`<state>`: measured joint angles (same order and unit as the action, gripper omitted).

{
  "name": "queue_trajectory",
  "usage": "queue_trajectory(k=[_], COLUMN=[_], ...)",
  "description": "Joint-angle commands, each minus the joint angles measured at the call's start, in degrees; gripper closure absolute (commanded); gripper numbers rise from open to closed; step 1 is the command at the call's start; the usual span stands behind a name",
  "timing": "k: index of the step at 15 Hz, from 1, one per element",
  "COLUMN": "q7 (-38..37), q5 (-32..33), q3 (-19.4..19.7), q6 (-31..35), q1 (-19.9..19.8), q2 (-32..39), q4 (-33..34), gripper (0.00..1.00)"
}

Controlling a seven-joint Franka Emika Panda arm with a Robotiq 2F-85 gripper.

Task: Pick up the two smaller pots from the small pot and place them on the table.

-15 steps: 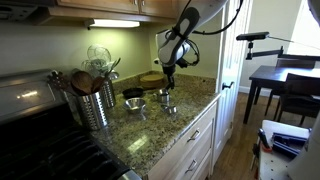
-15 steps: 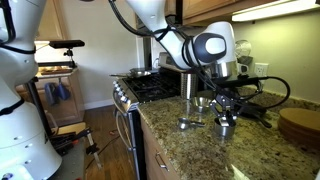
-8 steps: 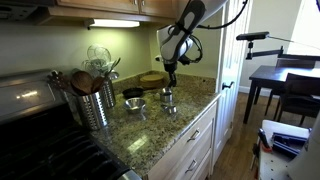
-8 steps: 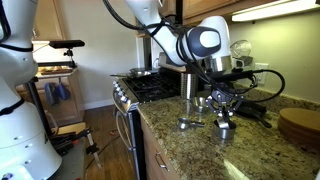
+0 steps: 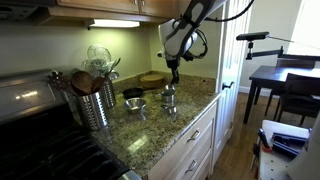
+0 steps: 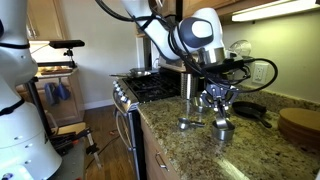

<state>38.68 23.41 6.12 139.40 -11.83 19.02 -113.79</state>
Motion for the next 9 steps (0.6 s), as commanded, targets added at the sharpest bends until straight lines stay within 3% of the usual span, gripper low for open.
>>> queue_trajectory(k=[1, 5, 9], q7=[-4.1, -8.3, -17.4], q5=[3.0, 6.9, 13.1], q3=[1.6, 2.5, 3.9], q6=[0.4, 0.0, -0.8], q1=[1.4, 1.7, 2.5], q2=[-5.9, -7.9, -8.8], q4=[-5.8, -7.9, -9.3], gripper=[0.92, 0.92, 0.92])
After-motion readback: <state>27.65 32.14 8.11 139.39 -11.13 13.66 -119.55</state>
